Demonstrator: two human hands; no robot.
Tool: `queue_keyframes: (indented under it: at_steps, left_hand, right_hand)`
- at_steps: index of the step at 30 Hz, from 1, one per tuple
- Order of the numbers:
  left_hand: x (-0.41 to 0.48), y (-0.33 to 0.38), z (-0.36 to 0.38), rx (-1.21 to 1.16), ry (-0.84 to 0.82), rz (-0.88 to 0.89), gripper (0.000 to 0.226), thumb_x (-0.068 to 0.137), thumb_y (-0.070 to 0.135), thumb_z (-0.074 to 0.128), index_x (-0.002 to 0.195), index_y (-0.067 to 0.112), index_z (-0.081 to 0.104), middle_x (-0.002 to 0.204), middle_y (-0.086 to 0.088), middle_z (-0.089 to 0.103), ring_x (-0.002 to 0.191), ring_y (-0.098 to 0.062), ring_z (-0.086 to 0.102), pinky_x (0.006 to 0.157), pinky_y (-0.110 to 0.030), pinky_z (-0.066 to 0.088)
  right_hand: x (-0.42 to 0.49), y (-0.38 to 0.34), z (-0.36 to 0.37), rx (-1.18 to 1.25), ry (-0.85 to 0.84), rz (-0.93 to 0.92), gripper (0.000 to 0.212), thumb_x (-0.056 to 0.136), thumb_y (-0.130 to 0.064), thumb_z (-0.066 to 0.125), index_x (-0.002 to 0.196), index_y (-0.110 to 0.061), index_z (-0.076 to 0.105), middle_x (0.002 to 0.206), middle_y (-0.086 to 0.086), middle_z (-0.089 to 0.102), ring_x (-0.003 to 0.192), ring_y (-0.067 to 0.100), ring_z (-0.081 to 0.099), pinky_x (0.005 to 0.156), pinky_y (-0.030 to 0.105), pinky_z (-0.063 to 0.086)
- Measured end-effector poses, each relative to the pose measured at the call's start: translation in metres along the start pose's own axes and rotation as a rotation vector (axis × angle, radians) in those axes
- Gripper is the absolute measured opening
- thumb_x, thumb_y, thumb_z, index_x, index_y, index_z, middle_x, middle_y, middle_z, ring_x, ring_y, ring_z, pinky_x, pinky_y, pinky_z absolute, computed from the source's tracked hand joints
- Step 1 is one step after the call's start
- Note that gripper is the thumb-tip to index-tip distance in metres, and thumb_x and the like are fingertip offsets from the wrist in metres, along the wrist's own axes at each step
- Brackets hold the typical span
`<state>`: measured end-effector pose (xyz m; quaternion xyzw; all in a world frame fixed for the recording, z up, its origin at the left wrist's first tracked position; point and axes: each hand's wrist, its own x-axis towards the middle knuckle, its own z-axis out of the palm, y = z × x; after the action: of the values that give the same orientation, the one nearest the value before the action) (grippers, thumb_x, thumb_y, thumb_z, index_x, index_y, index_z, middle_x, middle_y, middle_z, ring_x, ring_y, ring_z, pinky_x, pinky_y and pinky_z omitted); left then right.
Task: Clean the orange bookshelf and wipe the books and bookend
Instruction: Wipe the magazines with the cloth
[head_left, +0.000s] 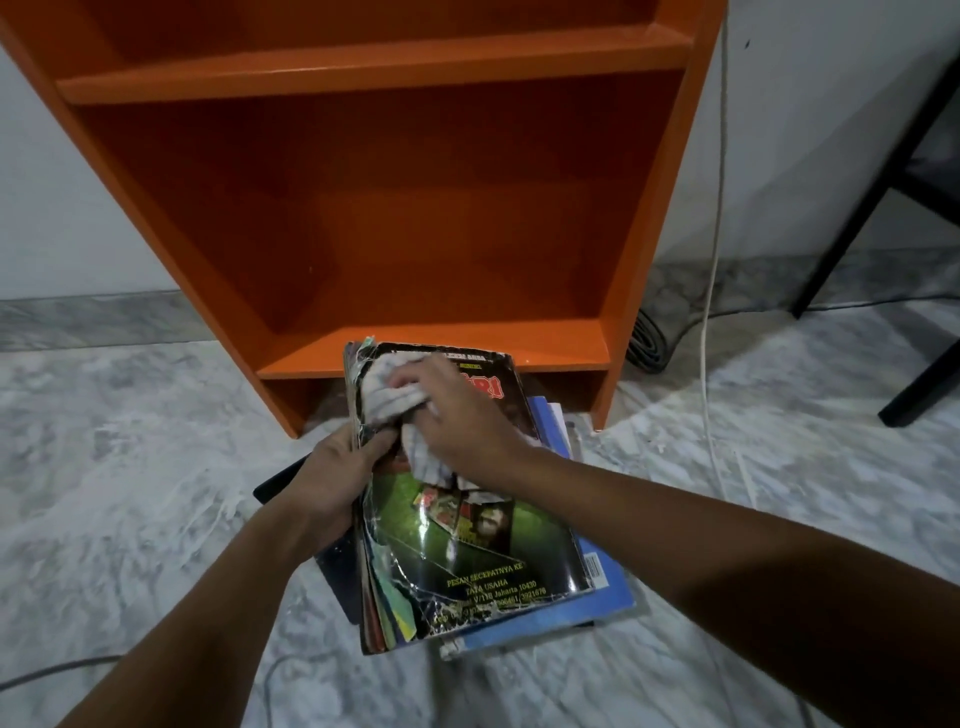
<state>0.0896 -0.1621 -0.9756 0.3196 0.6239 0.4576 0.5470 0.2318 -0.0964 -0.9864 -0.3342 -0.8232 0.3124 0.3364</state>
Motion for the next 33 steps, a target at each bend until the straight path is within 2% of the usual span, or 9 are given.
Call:
queue_keyframes:
  at_steps: [3,9,12,17,20,22,25,29,33]
  left_hand:
    - [0.0,0.0,0.001,0.021,-0.007,0.006,0.011,0.099,0.015,0.057,0.105,0.011,0.065,0.099,-0.019,0.074,0.09,-0.037,0.072,0.082,-0.049,0.058]
    - [-0.003,0.005,-0.006,0.003,-0.033,-0.008,0.015,0.097,0.017,0.057,0.112,0.013,0.061,0.1,-0.015,0.075,0.092,-0.033,0.072,0.078,-0.044,0.058]
    - [-0.006,0.012,-0.008,-0.017,-0.085,-0.011,0.023,0.096,0.019,0.058,0.118,0.012,0.061,0.108,-0.018,0.073,0.098,-0.036,0.071,0.081,-0.046,0.057]
    - [-0.016,0.027,-0.002,-0.045,-0.152,0.012,0.031,0.094,0.023,0.058,0.124,0.013,0.058,0.113,-0.02,0.072,0.1,-0.038,0.07,0.075,-0.044,0.061]
    - [-0.023,0.037,0.003,-0.055,-0.188,0.048,0.028,0.094,0.025,0.057,0.121,0.016,0.06,0.11,-0.016,0.073,0.095,-0.033,0.072,0.073,-0.042,0.06]
    - [-0.026,0.041,0.003,-0.059,-0.189,0.062,0.029,0.094,0.028,0.056,0.122,0.018,0.061,0.11,-0.015,0.074,0.098,-0.034,0.072,0.078,-0.043,0.057]
    - [-0.03,0.045,-0.002,-0.106,-0.153,0.061,0.034,0.094,0.031,0.058,0.126,0.019,0.06,0.116,-0.018,0.071,0.106,-0.039,0.068,0.086,-0.048,0.055]
    - [-0.034,0.053,-0.007,-0.107,-0.128,0.069,0.044,0.09,0.037,0.061,0.126,0.013,0.059,0.116,-0.021,0.07,0.108,-0.041,0.066,0.087,-0.048,0.055]
    - [-0.035,0.064,-0.013,-0.016,-0.054,0.095,0.046,0.085,0.044,0.067,0.118,0.012,0.063,0.109,-0.02,0.072,0.1,-0.04,0.07,0.089,-0.051,0.054]
  right_hand:
    - [0.022,0.006,0.011,-0.084,0.027,0.0,0.03,0.1,-0.011,0.048,0.128,-0.019,0.054,0.129,-0.001,0.05,0.066,0.003,0.046,0.053,0.02,0.04]
    - [0.013,0.089,-0.035,-0.088,0.304,0.566,0.031,0.102,-0.009,0.041,0.129,-0.015,0.055,0.123,0.009,0.057,0.066,0.013,0.052,0.048,0.018,0.035]
    - [-0.02,0.106,-0.064,-0.099,0.384,0.673,0.035,0.097,-0.001,0.043,0.13,-0.007,0.054,0.118,0.009,0.056,0.085,0.019,0.054,0.062,0.025,0.04]
    - [-0.047,0.1,-0.077,0.205,0.396,0.75,0.023,0.101,-0.028,0.048,0.097,-0.012,0.064,0.088,0.006,0.062,0.08,0.021,0.055,0.07,0.03,0.041]
    - [-0.045,0.078,-0.081,0.57,0.328,0.86,0.065,0.097,-0.066,0.033,0.147,-0.026,0.041,0.141,-0.004,0.047,0.132,0.024,0.045,0.113,0.048,0.032]
    - [-0.043,0.054,-0.085,0.656,0.24,0.817,0.08,0.086,-0.083,0.03,0.153,-0.04,0.027,0.156,-0.009,0.03,0.145,0.021,0.029,0.119,0.053,0.018]
    - [-0.046,0.028,-0.094,0.66,0.169,0.732,0.07,0.088,-0.08,0.03,0.148,-0.043,0.031,0.15,-0.016,0.035,0.141,0.013,0.03,0.114,0.042,0.021]
    - [-0.057,0.019,-0.1,0.643,-0.008,0.669,0.07,0.083,-0.08,0.044,0.143,-0.043,0.04,0.151,-0.009,0.043,0.142,0.019,0.036,0.117,0.05,0.025]
    - [-0.055,-0.014,-0.11,0.538,-0.208,0.648,0.036,0.094,-0.05,0.053,0.116,-0.023,0.065,0.106,-0.007,0.074,0.099,0.009,0.069,0.096,0.032,0.049]
